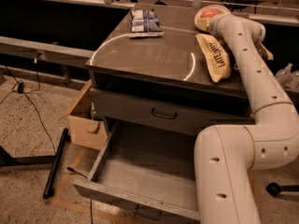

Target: Pick apple from paper bowl and place on counter

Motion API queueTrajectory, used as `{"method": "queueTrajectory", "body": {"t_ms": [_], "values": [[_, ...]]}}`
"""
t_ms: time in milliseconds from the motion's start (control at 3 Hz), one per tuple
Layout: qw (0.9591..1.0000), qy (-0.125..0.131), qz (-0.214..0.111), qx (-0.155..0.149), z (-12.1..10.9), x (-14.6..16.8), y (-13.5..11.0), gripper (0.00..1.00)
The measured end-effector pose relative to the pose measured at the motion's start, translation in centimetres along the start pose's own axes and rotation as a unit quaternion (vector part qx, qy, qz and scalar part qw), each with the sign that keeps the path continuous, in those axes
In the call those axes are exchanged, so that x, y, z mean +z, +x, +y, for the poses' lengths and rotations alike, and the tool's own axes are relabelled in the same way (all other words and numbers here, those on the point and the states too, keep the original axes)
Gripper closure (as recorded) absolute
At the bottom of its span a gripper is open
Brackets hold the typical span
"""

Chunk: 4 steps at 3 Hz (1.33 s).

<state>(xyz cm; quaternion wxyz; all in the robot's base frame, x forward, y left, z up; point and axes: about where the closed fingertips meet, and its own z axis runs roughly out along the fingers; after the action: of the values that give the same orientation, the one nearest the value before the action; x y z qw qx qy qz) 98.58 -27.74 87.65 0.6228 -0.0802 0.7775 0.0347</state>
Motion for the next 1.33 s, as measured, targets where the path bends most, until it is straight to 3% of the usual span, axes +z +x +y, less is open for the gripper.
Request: {"method": "queueTrajectory", "body": {"t_ms": [667, 1000, 1333], "values": [[0.9986, -0.033, -0.041, -0.003, 1.7, -1.6, -4.5, 1.00], [0.9957, -0.087, -0.033, -0.005, 3.8, -3.4, -5.6, 1.00], [0.9861, -0.164, 0.015, -0.024, 7.3, -5.6, -4.3, 1.00]]}}
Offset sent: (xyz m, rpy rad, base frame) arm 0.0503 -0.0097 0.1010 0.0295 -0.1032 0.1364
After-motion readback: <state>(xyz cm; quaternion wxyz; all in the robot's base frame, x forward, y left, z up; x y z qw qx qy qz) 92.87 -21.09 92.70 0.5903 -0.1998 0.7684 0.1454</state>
